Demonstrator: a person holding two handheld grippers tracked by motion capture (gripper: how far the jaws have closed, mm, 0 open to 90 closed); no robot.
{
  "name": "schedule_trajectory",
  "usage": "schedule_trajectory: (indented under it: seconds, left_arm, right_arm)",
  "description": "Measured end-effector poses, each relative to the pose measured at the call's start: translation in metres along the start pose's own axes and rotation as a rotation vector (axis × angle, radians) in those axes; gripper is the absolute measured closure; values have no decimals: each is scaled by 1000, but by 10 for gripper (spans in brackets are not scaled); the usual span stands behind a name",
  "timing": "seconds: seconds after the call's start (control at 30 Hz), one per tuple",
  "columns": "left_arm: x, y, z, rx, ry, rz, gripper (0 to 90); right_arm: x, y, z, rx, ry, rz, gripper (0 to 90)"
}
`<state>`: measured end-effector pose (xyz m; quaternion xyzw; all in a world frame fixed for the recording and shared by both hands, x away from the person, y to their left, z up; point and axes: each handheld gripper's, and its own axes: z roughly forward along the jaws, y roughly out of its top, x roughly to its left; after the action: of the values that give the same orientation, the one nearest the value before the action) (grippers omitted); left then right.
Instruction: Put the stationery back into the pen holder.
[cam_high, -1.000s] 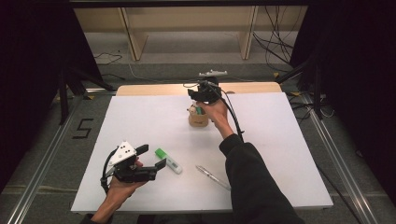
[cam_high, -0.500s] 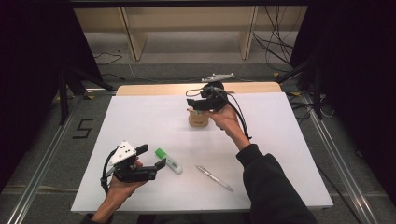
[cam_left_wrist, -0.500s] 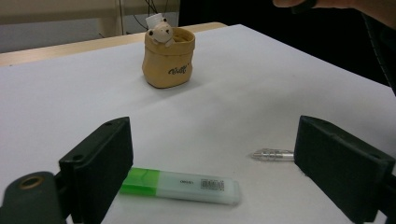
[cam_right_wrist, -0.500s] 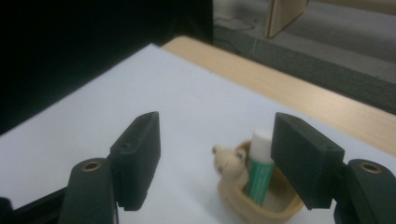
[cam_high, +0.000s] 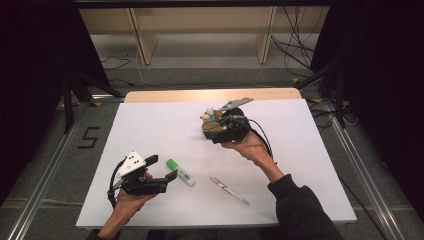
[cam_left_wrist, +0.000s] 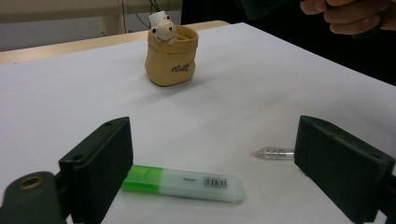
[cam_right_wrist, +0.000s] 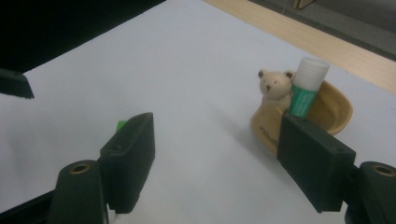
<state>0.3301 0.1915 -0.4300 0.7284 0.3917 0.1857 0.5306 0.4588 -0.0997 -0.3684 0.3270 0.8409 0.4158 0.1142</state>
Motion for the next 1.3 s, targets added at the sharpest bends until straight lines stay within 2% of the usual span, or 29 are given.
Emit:
schedule_trajectory:
  seconds: [0.2,0.27,0.43,0.57,0.93,1.1,1.3]
  left_arm:
    - [1,0,1,1,5,-1,113]
    - [2,0,1,1,7,-3,113]
    - [5,1,3,10,29,-10,113]
    - [11,1,7,29,46,-18,113]
    - [24,9,34,83,82,4,159]
    - [28,13,46,106,93,19,275]
    - [31,15,58,137,130,47,455]
  right_arm:
    - [9,-21,-2,5,19,4,282]
    - [12,-26,-2,23,15,-9,268]
    - [18,-40,-9,-3,25,-13,255]
    - [20,-50,-16,-28,41,8,252]
    - [24,-75,-31,-48,55,32,248]
    - [25,-84,-38,-72,56,47,244]
    - [23,-93,-44,-105,56,60,245]
